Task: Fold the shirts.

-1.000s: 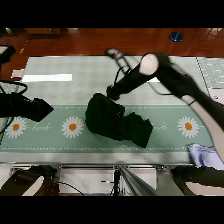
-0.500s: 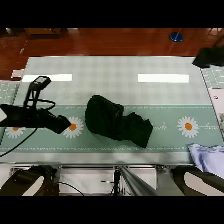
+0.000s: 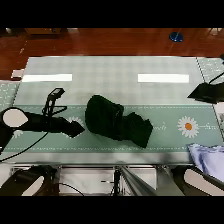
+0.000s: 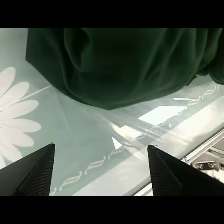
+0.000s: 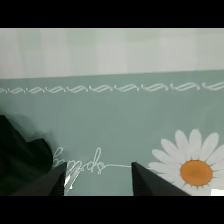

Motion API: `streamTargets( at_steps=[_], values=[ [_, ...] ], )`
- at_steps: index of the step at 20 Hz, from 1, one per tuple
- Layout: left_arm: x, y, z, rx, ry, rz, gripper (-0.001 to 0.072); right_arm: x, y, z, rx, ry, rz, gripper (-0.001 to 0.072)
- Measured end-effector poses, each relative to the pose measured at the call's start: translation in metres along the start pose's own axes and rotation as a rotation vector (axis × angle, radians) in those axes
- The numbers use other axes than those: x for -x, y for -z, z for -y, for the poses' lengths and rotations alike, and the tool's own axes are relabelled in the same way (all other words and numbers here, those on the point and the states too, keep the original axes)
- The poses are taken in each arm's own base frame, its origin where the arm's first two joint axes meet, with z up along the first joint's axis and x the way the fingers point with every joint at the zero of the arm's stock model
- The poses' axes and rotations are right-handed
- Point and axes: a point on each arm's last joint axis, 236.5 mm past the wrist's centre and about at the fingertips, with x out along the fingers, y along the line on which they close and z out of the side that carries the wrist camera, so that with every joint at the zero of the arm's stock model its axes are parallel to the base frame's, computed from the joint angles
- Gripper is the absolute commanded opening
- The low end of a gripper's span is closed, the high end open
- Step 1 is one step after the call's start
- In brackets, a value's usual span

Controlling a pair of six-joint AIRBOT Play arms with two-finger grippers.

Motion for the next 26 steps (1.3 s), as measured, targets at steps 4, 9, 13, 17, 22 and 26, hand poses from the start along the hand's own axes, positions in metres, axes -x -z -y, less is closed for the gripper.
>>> streamTargets(
  at_steps=[4,9,13,17,22,26],
  values=[
    [-0.023,-0.004,-0.003,0.021,0.046,-0.014,0.072,-0.031,0.031,-0.001,-0.031,-0.067,-0.084,0.0489],
    [-0.053,-0.006,0.0,0.058,0.14,-0.052,0.072,-0.051,0.057,-0.003,-0.047,-0.111,-0.149,0.0488],
    [-0.072,-0.011,0.003,0.09,0.192,-0.055,0.072,-0.055,0.059,-0.011,-0.058,-0.15,-0.147,0.0488],
    [-0.096,-0.006,0.002,0.127,0.208,-0.097,0.0019,-0.055,0.056,-0.021,-0.069,-0.194,-0.137,0.0488],
    [-0.11,-0.003,0.004,0.184,0.236,-0.122,0.002,-0.054,0.057,-0.025,-0.073,-0.214,-0.139,0.0488],
    [-0.111,0.0,0.008,0.195,0.255,-0.138,0.002,-0.063,0.069,-0.026,-0.093,-0.227,-0.169,0.0542]
  ],
)
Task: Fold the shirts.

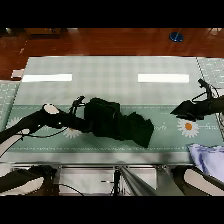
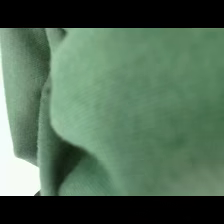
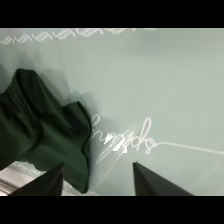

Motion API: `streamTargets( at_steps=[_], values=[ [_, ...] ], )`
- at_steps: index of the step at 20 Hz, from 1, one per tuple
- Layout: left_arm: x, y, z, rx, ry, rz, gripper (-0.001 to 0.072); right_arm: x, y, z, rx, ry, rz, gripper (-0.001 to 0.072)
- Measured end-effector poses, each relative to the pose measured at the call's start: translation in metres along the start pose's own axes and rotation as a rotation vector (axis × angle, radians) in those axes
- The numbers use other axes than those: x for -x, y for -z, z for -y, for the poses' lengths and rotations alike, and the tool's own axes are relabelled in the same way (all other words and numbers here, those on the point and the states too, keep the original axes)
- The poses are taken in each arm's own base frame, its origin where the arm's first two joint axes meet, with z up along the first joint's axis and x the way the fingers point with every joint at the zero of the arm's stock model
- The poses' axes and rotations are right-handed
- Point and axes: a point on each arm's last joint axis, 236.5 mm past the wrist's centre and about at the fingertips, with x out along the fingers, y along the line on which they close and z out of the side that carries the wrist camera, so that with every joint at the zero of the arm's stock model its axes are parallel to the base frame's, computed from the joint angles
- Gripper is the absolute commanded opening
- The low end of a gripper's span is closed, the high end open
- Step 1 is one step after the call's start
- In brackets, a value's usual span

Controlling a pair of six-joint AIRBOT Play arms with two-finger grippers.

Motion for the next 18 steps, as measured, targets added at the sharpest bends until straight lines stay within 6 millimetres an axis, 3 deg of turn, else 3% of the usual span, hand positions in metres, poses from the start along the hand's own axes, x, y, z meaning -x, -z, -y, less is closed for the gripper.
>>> streamTargets(
  at_steps=[6,13,15,17,18],
  values=[
    [-0.001,0.006,0.004,0.003,0.021,-0.024,0.0021,-0.043,0.038,0.005,-0.102,-0.08,-0.069,0.0533],
    [-0.001,0.009,0.007,0.002,0.031,-0.037,0.0021,-0.079,0.04,-0.005,-0.108,-0.059,-0.044,0.0531],
    [-0.001,0.009,0.007,0.002,0.032,-0.039,0.0021,-0.093,0.037,-0.01,-0.095,-0.015,-0.032,0.0509],
    [-0.001,0.009,0.007,0.002,0.033,-0.04,0.0021,-0.108,0.036,-0.019,-0.104,0.018,-0.026,0.0354],
    [-0.001,0.009,0.007,-0.003,0.033,-0.04,0.0021,-0.115,0.037,-0.023,-0.114,0.03,-0.027,0.0352]
  ],
)
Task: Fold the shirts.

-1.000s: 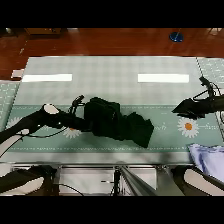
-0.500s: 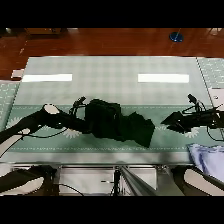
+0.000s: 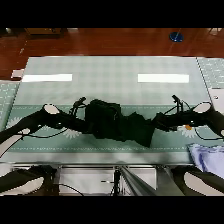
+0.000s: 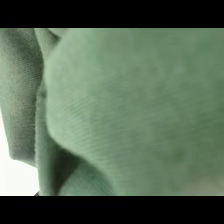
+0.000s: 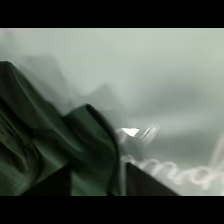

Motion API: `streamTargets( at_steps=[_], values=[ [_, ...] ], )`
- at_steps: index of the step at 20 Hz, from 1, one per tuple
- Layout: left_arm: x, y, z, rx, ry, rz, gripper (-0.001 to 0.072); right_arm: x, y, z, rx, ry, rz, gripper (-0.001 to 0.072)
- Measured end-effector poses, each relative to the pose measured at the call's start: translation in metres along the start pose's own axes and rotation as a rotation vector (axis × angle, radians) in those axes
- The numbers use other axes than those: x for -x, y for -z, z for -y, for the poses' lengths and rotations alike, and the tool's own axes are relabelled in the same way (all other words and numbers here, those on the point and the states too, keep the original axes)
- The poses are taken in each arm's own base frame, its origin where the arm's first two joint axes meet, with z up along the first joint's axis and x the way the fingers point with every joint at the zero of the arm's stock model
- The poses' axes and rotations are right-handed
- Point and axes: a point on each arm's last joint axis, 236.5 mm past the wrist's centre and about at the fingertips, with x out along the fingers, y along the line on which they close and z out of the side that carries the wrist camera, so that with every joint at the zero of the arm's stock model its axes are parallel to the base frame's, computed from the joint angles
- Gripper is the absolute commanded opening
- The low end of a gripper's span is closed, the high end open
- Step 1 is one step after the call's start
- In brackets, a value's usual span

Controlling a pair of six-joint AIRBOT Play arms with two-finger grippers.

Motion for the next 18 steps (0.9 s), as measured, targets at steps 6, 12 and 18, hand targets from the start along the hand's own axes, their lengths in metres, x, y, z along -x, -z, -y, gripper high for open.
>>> streamTargets(
  at_steps=[6,12,18],
  values=[
    [0.0,0.0,0.0,-0.024,0.001,-0.001,0.002,-0.034,0.014,-0.021,0.0,0.029,-0.036,0.0029],
    [0.022,-0.013,0.033,-0.136,0.067,0.006,0.0019,0.004,-0.007,-0.066,0.223,0.001,0.067,0.0028],
    [0.154,-0.08,0.129,-0.435,0.088,0.317,0.0019,0.172,-0.056,-0.153,0.563,0.08,0.531,0.0027]
  ],
)
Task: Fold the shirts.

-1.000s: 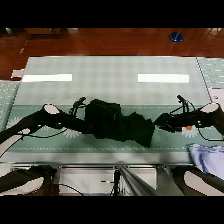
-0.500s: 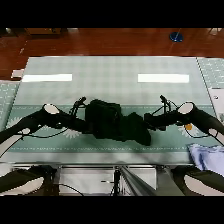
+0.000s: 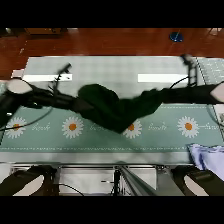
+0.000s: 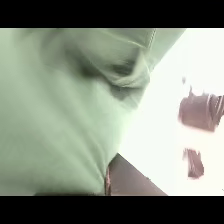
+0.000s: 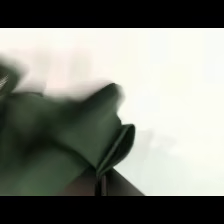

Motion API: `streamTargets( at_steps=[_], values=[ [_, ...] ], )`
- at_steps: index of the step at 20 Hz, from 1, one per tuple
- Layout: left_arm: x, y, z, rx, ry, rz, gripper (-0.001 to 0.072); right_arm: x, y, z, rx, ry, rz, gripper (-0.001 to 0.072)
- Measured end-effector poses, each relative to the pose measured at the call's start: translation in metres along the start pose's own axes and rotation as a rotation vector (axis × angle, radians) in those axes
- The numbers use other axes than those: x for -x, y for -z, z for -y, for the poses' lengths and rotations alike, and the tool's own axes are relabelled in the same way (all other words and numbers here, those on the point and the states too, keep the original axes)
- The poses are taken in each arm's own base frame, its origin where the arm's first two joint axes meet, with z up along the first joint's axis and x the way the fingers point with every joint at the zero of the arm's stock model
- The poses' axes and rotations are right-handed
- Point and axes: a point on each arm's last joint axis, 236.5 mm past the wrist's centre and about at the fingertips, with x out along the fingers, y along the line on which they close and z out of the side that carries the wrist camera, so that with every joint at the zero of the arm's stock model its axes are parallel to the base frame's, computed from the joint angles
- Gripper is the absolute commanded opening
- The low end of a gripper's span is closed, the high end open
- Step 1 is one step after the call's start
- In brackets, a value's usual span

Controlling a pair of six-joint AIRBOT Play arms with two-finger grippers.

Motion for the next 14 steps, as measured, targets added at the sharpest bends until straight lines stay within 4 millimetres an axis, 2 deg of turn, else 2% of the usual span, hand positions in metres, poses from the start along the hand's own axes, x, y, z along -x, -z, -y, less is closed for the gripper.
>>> streamTargets(
  at_steps=[3,6,8,10,12,14],
  values=[
    [0.078,-0.063,0.048,-0.161,-0.079,0.218,0.0019,0.088,-0.066,0.001,0.068,0.13,0.261,0.0027],
    [0.145,-0.094,0.106,-0.277,-0.153,0.392,0.002,0.166,-0.102,-0.008,0.079,0.188,0.462,0.0027],
    [0.177,-0.101,0.148,-0.352,-0.185,0.479,0.0019,0.212,-0.116,-0.02,0.079,0.183,0.575,0.0027],
    [0.201,-0.101,0.188,-0.42,-0.207,0.551,0.0019,0.248,-0.125,-0.033,0.082,0.17,0.655,0.0027],
    [0.217,-0.095,0.221,-0.465,-0.217,0.594,0.0019,0.278,-0.127,-0.044,0.084,0.15,0.705,0.0027],
    [0.224,-0.081,0.249,-0.479,-0.21,0.594,0.0019,0.299,-0.121,-0.053,0.084,0.136,0.71,0.0027]
  ],
)
